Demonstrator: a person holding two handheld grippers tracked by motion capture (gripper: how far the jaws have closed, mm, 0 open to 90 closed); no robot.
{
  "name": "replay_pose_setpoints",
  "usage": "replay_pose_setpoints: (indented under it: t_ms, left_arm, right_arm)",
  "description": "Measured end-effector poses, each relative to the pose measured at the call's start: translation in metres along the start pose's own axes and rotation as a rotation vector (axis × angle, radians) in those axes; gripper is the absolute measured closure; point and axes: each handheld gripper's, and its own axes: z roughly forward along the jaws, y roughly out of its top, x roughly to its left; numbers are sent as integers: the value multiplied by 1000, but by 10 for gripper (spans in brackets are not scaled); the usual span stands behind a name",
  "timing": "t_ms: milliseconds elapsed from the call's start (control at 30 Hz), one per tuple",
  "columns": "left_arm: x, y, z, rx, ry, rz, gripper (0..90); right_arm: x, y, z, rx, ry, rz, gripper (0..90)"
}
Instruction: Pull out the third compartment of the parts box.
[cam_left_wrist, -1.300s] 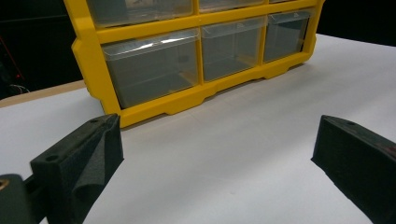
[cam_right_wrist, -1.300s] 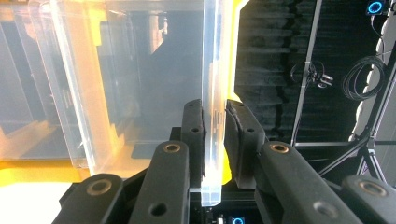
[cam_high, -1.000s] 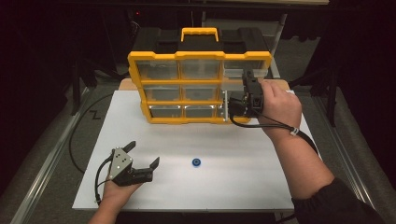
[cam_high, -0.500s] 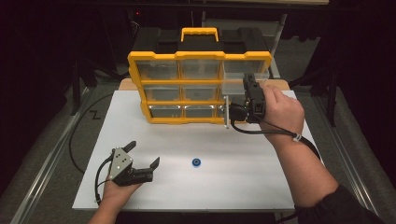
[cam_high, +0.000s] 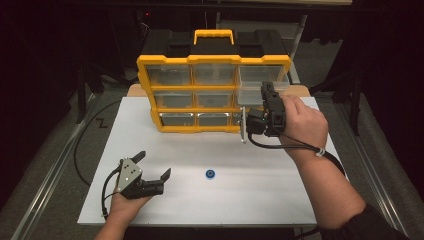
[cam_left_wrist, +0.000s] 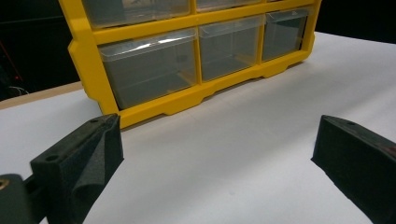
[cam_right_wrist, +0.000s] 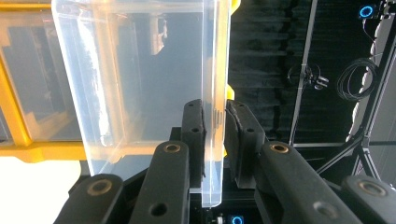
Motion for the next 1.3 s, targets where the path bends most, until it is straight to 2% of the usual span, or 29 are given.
replay_pose_setpoints:
  t_ms: [567,1300]
  left_arm:
    - [0,0,0,0,1,-1,23]
    - [-1,0,0,1,0,1,23]
  right_arm:
    - [0,-1,-9,-5,-4,7,807]
    - [2,1,-12,-11,-3,9,783]
